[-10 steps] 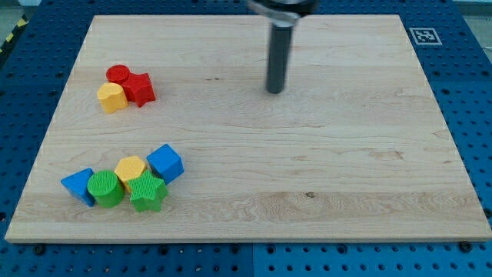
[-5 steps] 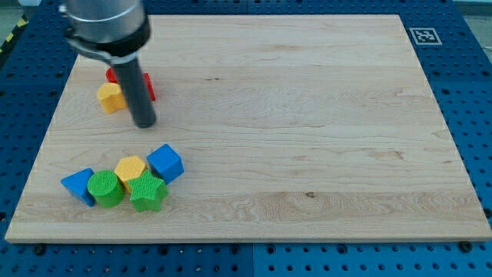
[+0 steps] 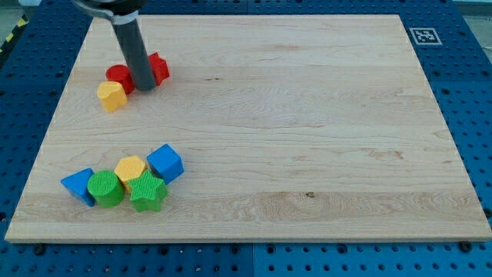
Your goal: Push the red star slightly up and then left
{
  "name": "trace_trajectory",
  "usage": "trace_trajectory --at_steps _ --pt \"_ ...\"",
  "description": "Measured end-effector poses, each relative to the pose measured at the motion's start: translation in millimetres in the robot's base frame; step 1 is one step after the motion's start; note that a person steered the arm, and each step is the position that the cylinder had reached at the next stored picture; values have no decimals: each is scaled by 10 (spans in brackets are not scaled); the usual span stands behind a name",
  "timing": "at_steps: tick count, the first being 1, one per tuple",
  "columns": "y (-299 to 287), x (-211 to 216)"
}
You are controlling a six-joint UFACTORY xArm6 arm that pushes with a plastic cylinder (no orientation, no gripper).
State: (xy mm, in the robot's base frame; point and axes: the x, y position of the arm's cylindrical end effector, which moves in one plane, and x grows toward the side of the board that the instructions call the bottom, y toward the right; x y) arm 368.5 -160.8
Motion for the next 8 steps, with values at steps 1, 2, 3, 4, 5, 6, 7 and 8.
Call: trace_trajectory --at_steps 1,2,3,4,5,6,7,8 --pt "227 -157" --pt "510 -316" --pt "399 -411" --pt "189 -327" --pt "156 -452" --pt "67 -692" --pt "18 -770" --pt "21 -657"
